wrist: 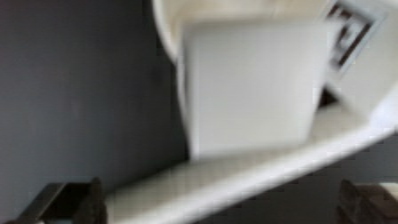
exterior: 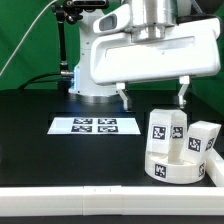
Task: Assemble stool
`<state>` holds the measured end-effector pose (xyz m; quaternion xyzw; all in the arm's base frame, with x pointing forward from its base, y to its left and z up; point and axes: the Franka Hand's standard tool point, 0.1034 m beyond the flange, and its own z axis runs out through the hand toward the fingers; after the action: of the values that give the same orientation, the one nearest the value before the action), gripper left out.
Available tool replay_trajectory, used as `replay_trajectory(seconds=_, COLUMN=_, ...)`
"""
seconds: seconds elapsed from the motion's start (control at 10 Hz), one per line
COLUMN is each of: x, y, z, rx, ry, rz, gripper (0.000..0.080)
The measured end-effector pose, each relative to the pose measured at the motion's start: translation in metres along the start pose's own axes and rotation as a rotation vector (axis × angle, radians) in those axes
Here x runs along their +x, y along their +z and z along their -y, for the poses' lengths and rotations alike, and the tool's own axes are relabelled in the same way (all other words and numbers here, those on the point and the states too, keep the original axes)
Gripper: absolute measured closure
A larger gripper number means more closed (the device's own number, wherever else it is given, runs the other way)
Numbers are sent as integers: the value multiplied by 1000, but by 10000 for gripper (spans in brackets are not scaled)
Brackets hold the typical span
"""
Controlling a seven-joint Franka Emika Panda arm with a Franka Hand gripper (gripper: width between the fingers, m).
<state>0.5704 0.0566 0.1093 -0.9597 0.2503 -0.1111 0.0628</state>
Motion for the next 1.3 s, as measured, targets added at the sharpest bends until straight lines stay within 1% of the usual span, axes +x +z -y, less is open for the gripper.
replay_trajectory(seconds=0.1, x=10, y=0, z=-6, rx=-8, ry=10, rz=53, gripper=150)
replay_trajectory(seconds=0.3, x=7, y=-1, z=-11, rx=-16, ry=27, rz=164, gripper=150)
replay_trajectory(seconds=0.4, x=5, y=-2, z=-14, rx=-21, ry=39, rz=240, gripper=150)
replay_trajectory(seconds=0.5, x=9, y=-2, z=-17, rx=-30, ry=86, rz=240, gripper=150)
replay_trajectory(seconds=0.6, x=5, y=-2, z=-19, rx=-59, ry=147, rz=253, gripper=150)
replay_trajectory(seconds=0.7, x=1, y=-1, z=-16, rx=-102, ry=184, rz=248, gripper=150)
replay_trajectory(seconds=0.8, x=-3, y=0, z=-10, rx=-112, ry=197, rz=242, gripper=150)
replay_trajectory(seconds=0.9, x=-5, y=0, z=-4, rx=-109, ry=185, rz=232, gripper=150)
replay_trajectory(seconds=1.3, x=-4, y=1, z=-4, rx=-108, ry=175, rz=228, gripper=150)
